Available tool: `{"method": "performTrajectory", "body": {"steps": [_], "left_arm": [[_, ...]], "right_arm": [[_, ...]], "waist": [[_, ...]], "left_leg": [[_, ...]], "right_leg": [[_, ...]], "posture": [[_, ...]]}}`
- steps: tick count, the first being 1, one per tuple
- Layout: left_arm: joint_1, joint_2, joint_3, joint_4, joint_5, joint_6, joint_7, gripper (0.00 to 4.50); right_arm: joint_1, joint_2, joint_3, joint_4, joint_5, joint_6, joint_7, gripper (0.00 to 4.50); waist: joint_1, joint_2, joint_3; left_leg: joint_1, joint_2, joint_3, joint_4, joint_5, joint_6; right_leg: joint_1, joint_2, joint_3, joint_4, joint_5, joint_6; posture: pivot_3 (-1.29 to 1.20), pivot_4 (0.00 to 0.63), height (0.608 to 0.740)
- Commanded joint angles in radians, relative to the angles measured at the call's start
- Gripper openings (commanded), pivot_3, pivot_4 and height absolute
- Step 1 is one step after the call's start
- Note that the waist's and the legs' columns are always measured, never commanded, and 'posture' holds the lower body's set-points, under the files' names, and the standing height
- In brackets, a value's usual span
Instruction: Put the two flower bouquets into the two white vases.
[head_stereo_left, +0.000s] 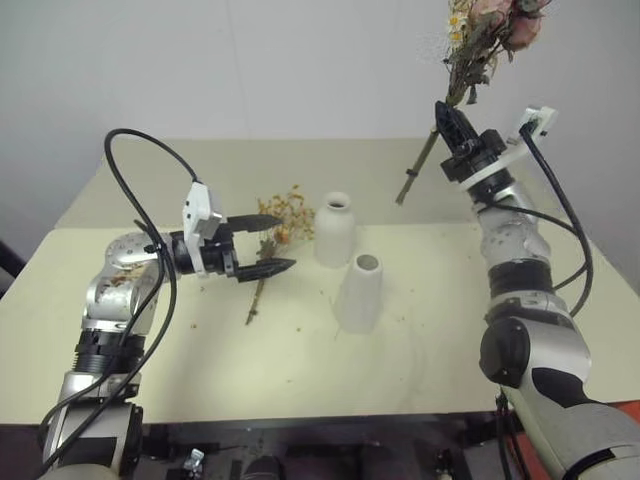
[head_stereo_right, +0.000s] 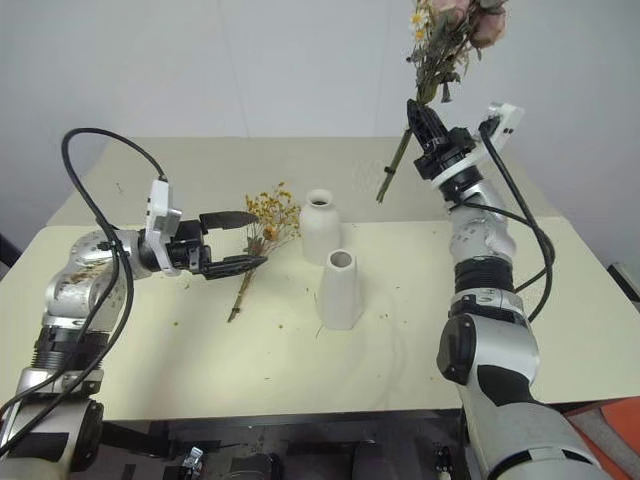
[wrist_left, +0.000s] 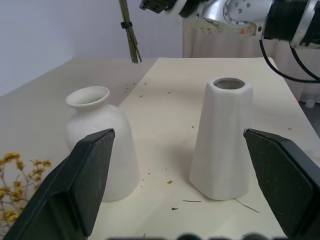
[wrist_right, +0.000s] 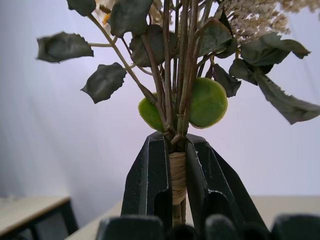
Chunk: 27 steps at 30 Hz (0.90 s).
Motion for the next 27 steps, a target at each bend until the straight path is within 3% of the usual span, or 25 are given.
{"method": "performTrajectory", "body": {"steps": [1, 8, 18, 27], "left_arm": [[-0.007, 0.029, 0.040, -0.049, -0.030, 0.017, 0.006, 4.50], [0.039, 0.081, 0.076, -0.131, -0.056, 0.067, 0.042, 4.50], [0.122, 0.105, 0.116, -0.232, -0.085, 0.109, 0.097, 4.50], [0.158, 0.107, 0.113, -0.264, -0.089, 0.110, 0.125, 4.50]], "right_arm": [[-0.074, 0.004, -0.065, 0.080, 0.057, -0.069, 0.096, 0.22], [-0.177, 0.048, -0.133, 0.230, 0.070, -0.112, 0.135, 0.22], [-0.240, 0.136, -0.115, 0.291, 0.004, -0.156, 0.112, 0.22], [-0.256, 0.157, -0.077, 0.322, -0.103, -0.231, -0.027, 0.22]], "waist": [[0.001, 0.000, 0.000], [-0.009, 0.001, 0.001], [-0.023, 0.001, 0.001], [-0.023, 0.001, 0.001]], "left_leg": [[0.000, 0.000, 0.000, 0.000, 0.000, 0.000], [0.000, 0.000, 0.000, -0.001, 0.000, 0.000], [0.000, 0.000, 0.000, -0.001, 0.000, 0.000], [0.000, 0.000, 0.000, -0.001, 0.000, 0.000]], "right_leg": [[0.000, 0.000, 0.000, 0.000, 0.000, 0.000], [-0.001, 0.000, 0.000, 0.001, 0.000, 0.000], [-0.001, 0.000, 0.000, 0.001, 0.000, 0.000], [-0.001, 0.000, 0.000, 0.001, 0.000, 0.000]], "posture": [[0.00, 0.150, 0.740], [0.00, 0.150, 0.740], [0.00, 0.150, 0.740], [0.00, 0.150, 0.740]]}}
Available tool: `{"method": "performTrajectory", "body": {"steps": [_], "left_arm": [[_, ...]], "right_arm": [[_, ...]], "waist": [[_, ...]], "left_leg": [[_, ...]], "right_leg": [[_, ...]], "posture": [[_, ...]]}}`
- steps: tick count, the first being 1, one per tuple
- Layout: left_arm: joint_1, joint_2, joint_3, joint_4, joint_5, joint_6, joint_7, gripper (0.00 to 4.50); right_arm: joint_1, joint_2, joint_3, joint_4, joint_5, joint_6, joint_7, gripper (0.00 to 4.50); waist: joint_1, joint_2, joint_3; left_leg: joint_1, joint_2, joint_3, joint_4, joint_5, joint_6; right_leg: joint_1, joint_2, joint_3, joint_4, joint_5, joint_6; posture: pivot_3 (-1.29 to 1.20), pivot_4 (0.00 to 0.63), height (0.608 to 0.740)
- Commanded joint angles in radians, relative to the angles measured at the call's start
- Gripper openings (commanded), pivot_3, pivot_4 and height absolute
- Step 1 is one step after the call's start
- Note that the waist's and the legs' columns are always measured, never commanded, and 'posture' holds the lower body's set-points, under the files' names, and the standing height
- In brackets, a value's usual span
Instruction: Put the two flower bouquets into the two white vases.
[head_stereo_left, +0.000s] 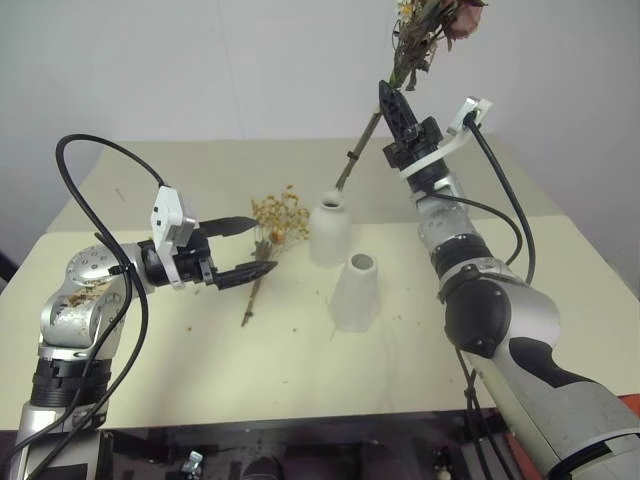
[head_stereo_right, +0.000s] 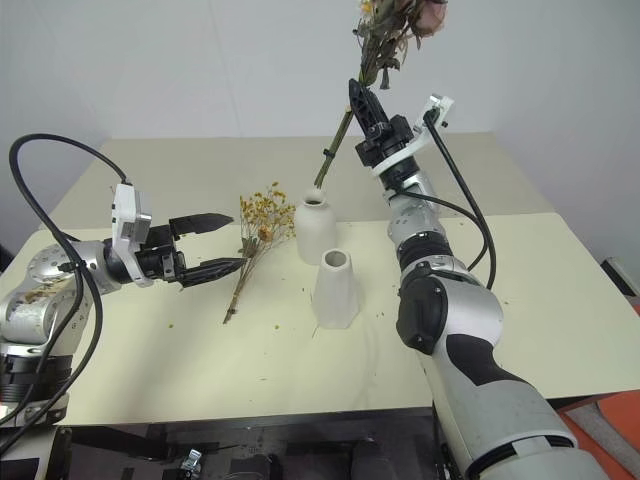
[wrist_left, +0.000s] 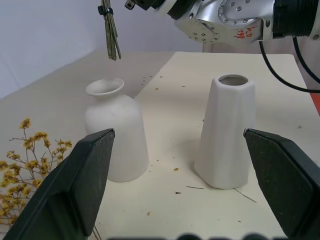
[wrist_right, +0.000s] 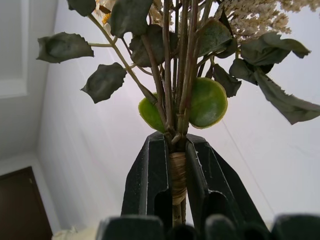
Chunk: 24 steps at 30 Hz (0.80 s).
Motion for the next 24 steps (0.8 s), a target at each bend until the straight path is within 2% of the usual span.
{"method": "performTrajectory", "body": {"steps": [1, 11, 24], "left_arm": [[0.010, 0.020, 0.027, -0.043, -0.018, 0.002, 0.009, 4.50], [0.013, 0.022, 0.033, -0.049, -0.032, -0.001, 0.006, 4.50], [0.023, 0.021, 0.034, -0.067, -0.040, 0.006, 0.013, 4.50]], "right_arm": [[-0.030, -0.003, 0.034, -0.008, -0.063, -0.076, -0.081, 0.22], [-0.026, 0.017, 0.026, 0.000, -0.105, -0.121, -0.169, 0.22], [-0.006, 0.047, 0.036, 0.005, -0.133, -0.129, -0.205, 0.22]], "waist": [[0.000, 0.000, 0.000], [-0.001, 0.000, 0.000], [-0.001, 0.000, 0.000]], "left_leg": [[0.000, 0.000, 0.000, 0.000, 0.000, 0.000], [0.000, 0.000, 0.000, 0.000, 0.000, 0.000], [0.000, 0.000, 0.000, 0.000, 0.000, 0.000]], "right_leg": [[0.000, 0.000, 0.000, 0.000, 0.000, 0.000], [0.000, 0.000, 0.000, 0.000, 0.000, 0.000], [0.000, 0.000, 0.000, 0.000, 0.000, 0.000]], "posture": [[0.00, 0.150, 0.740], [0.00, 0.150, 0.740], [0.00, 0.150, 0.740]]}}
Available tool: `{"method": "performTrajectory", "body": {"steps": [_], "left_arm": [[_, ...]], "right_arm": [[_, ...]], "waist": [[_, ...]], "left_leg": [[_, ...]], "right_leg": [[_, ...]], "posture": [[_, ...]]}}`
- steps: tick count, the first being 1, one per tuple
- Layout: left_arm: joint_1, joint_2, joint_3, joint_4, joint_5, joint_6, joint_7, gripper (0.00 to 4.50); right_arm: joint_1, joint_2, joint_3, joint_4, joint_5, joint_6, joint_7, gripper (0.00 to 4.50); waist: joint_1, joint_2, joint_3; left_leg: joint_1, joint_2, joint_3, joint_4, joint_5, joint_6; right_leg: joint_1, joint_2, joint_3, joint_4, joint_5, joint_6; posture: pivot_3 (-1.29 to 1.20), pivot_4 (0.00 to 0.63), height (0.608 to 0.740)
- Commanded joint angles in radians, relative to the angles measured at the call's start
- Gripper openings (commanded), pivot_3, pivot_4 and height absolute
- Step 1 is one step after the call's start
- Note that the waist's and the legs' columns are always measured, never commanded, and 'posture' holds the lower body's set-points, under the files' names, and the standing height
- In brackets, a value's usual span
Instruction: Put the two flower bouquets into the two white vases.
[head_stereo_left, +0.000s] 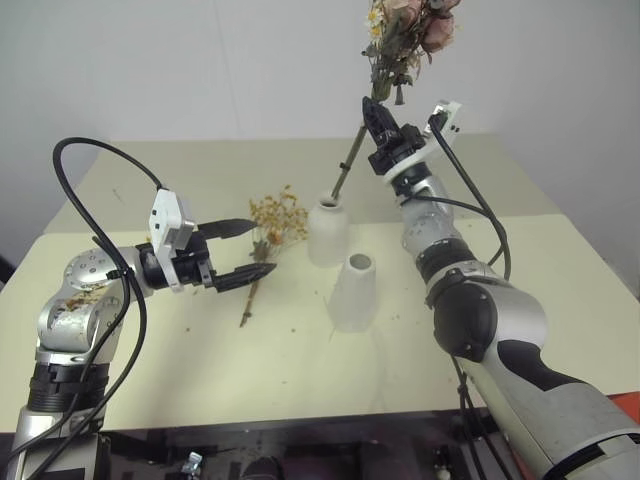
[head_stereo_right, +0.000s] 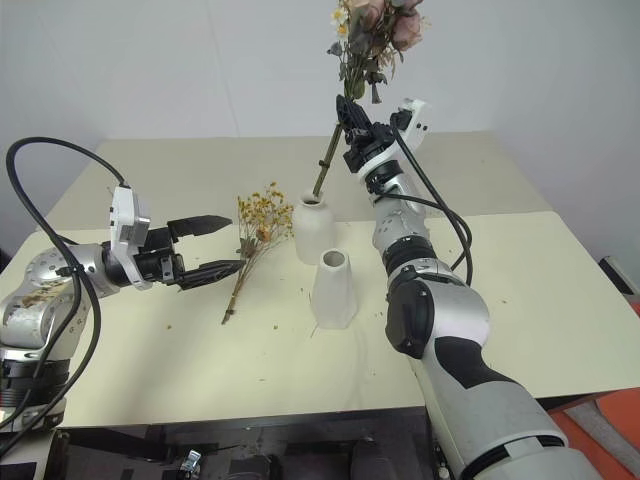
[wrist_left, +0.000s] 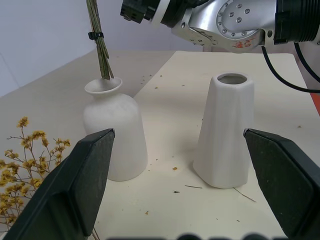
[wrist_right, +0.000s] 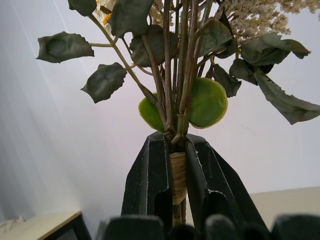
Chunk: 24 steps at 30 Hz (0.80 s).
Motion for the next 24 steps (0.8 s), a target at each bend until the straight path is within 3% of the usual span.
{"method": "performTrajectory", "body": {"steps": [1, 24], "left_arm": [[0.001, 0.016, 0.030, -0.042, -0.031, 0.007, 0.004, 4.50], [0.085, 0.036, 0.076, -0.101, -0.065, 0.037, 0.051, 4.50]], "right_arm": [[-0.005, -0.003, 0.003, -0.013, -0.014, -0.027, -0.012, 0.22], [0.039, 0.044, 0.057, -0.008, -0.110, -0.043, -0.037, 0.22]], "waist": [[0.000, 0.000, 0.000], [-0.002, 0.000, 0.000]], "left_leg": [[0.000, 0.000, 0.000, 0.000, 0.000, 0.000], [0.000, 0.000, 0.000, 0.000, 0.000, 0.000]], "right_leg": [[0.000, 0.000, 0.000, 0.000, 0.000, 0.000], [0.000, 0.000, 0.000, 0.000, 0.000, 0.000]], "posture": [[0.00, 0.150, 0.740], [0.00, 0.150, 0.740]]}}
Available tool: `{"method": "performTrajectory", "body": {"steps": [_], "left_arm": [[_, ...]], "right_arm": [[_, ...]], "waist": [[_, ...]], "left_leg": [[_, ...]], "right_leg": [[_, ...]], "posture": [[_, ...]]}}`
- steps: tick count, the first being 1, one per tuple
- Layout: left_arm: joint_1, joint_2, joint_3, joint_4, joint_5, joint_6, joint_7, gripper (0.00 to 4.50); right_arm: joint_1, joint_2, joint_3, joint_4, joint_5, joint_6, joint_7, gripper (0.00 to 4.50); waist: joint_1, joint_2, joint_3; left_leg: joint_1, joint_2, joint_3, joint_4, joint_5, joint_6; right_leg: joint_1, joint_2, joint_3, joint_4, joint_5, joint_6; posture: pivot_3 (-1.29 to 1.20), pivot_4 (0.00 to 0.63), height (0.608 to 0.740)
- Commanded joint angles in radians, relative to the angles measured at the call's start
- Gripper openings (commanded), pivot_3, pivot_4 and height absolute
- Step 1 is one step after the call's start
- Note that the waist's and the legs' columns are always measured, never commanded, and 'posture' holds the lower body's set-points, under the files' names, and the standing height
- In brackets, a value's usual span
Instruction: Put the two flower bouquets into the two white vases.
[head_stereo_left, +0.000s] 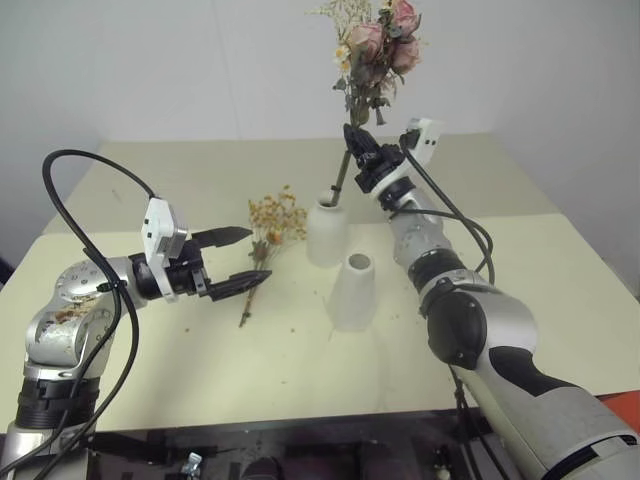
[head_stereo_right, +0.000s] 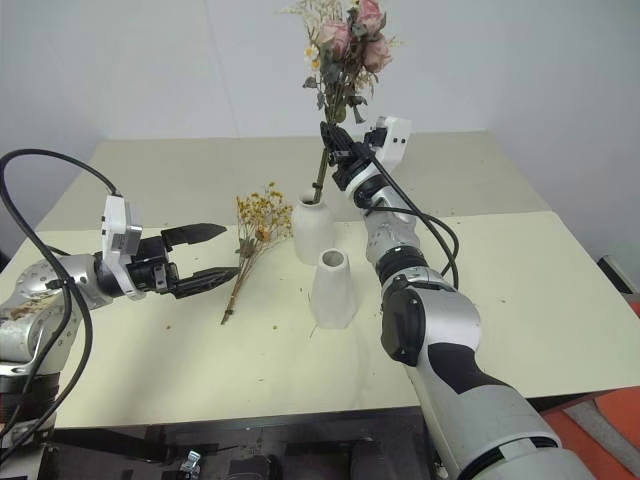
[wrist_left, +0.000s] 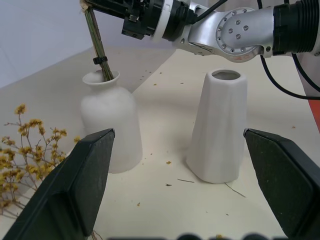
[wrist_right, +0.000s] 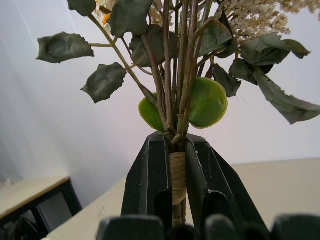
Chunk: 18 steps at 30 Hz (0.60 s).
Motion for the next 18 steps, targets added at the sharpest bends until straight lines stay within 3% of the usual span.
{"method": "performTrajectory", "body": {"steps": [1, 12, 18], "left_arm": [[0.004, 0.018, 0.036, -0.032, -0.014, -0.004, 0.015, 4.50], [0.008, 0.024, 0.033, -0.025, -0.015, 0.002, 0.032, 4.50], [0.004, 0.019, 0.028, -0.017, -0.018, -0.006, 0.019, 4.50]], "right_arm": [[-0.002, 0.014, 0.009, -0.023, -0.008, -0.032, 0.008, 0.22], [-0.003, 0.029, 0.017, -0.028, -0.009, -0.020, 0.039, 0.22], [0.003, 0.027, 0.009, -0.036, 0.011, -0.003, 0.128, 2.23]], "waist": [[0.000, 0.000, 0.000], [0.000, 0.000, 0.000], [-0.001, 0.000, 0.000]], "left_leg": [[0.000, 0.000, 0.000, 0.000, 0.000, 0.000], [0.000, 0.000, 0.000, 0.000, 0.000, 0.000], [0.000, 0.000, 0.000, 0.000, 0.000, 0.000]], "right_leg": [[0.000, 0.000, 0.000, 0.000, 0.000, 0.000], [0.000, 0.000, 0.000, 0.000, 0.000, 0.000], [0.000, 0.000, 0.000, 0.000, 0.000, 0.000]], "posture": [[0.00, 0.150, 0.740], [0.00, 0.150, 0.740], [0.00, 0.150, 0.740]]}}
